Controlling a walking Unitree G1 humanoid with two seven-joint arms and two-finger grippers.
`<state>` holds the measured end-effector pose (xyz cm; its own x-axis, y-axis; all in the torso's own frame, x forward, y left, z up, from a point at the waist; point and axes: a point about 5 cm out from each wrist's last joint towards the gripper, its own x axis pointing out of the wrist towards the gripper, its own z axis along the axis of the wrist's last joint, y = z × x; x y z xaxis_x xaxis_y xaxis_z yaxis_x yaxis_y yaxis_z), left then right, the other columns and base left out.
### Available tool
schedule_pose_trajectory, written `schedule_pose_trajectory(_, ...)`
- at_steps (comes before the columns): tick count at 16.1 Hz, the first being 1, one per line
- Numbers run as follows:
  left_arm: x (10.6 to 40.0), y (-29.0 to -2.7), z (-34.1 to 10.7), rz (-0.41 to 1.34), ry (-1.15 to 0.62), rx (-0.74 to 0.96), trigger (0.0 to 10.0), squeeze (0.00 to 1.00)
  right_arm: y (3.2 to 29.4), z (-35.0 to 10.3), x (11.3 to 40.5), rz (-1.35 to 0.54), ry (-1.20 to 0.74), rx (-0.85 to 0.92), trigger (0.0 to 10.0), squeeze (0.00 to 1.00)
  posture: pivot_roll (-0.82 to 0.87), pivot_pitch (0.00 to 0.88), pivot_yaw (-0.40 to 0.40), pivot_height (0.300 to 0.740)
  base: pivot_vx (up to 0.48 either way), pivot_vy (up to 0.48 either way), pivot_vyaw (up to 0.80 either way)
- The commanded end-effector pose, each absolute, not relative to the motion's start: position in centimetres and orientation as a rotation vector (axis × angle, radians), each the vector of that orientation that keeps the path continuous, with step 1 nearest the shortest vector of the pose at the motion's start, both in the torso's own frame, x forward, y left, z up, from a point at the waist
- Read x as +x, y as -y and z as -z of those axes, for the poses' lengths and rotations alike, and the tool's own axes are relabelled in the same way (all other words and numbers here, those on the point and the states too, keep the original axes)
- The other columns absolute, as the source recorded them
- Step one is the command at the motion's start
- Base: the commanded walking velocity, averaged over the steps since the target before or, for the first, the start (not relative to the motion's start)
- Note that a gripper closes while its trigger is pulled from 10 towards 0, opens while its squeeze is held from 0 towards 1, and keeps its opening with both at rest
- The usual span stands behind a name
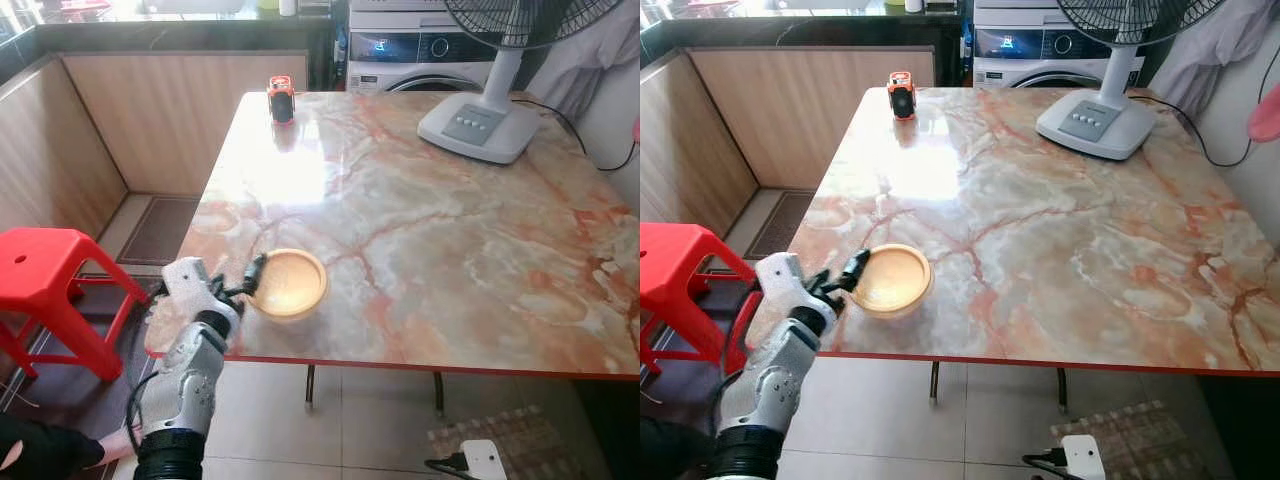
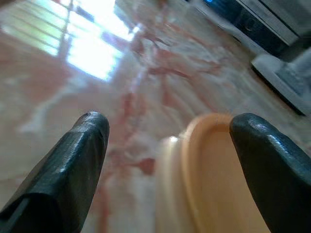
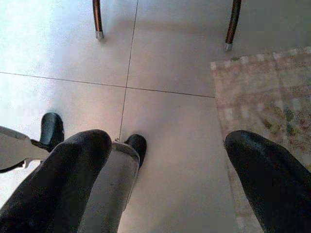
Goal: Restocking fridge
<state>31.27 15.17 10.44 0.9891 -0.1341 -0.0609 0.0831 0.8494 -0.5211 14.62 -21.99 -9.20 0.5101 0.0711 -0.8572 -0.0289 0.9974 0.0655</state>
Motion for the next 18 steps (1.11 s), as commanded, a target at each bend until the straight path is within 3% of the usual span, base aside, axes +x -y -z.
schedule_pose_trajectory(1, 31.3, -14.8, -10.2, 0.155, -0.11, -0.555, 10.0, 0.0, 22.1, 9.2, 14.4, -0.054, -1.034, 0.041, 10.0, 0.0, -0.03, 0.043, -0.006, 0.74, 0.0, 0.0, 0.0)
schedule_pose_trajectory(18, 31.7, -13.7, -8.9, 0.275, -0.144, -0.619, 10.0, 0.0, 22.1, 9.1, 14.7, -0.079, -1.028, 0.015, 10.0, 0.0, -0.03, 0.047, -0.019, 0.74, 0.0, 0.0, 0.0)
